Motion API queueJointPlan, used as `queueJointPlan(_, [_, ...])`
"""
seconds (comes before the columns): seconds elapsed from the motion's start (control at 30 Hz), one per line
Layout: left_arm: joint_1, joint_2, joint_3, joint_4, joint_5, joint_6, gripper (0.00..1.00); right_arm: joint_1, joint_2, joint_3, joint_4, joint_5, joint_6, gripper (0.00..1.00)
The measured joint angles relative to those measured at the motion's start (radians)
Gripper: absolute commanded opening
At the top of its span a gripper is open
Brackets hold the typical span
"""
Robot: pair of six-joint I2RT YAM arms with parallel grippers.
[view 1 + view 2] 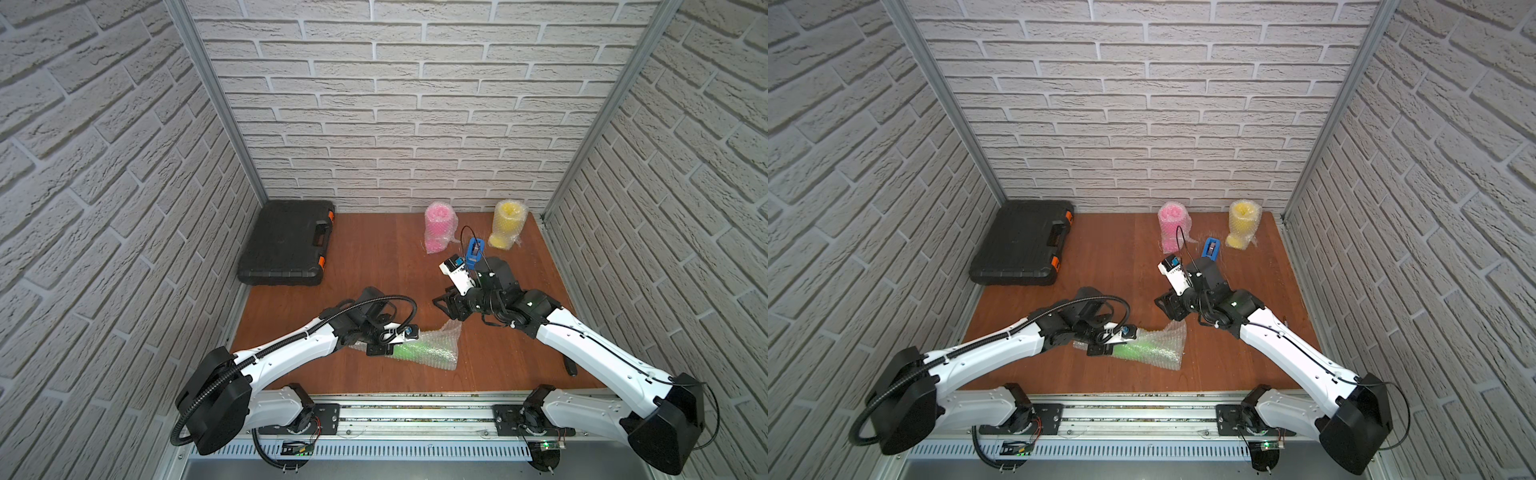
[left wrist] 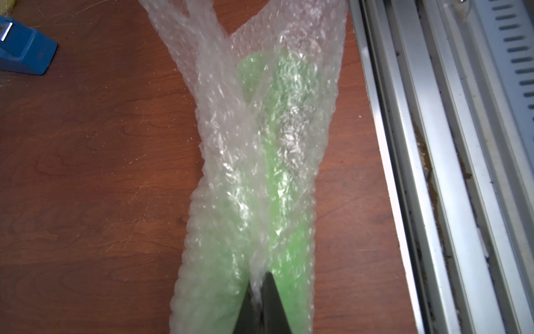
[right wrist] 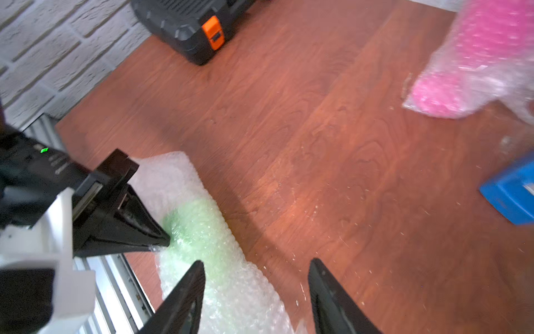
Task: Wrap wine glasses in bubble wrap
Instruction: Stick the tape on the bubble wrap.
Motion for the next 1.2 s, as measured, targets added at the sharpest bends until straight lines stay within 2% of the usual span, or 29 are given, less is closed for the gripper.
queueJointPlan(0.23, [0.000, -0.017, -0.001, -0.019, 0.002, 0.027, 0.00, -0.072, 0.116, -0.037, 0.167, -0.312, -0.287, 0.59])
queueJointPlan(0.53, [0.000, -0.019, -0.006, -0.017, 0.002, 0.035, 0.00, -0.078, 0.291, -0.005, 0.156, -0.597, -0.537, 0.51])
queueJointPlan(0.8, [0.002, -0.033, -0.019, -0.011, 0.004, 0.035, 0.00, -0.047, 0.272, -0.083, 0.152, -0.658, -0.595, 0.48])
queueJointPlan(1.2, [0.018, -0.033, -0.020, -0.010, 0.022, 0.034, 0.00, 0.071, 0.167, -0.208, 0.205, -0.629, -0.531, 0.45])
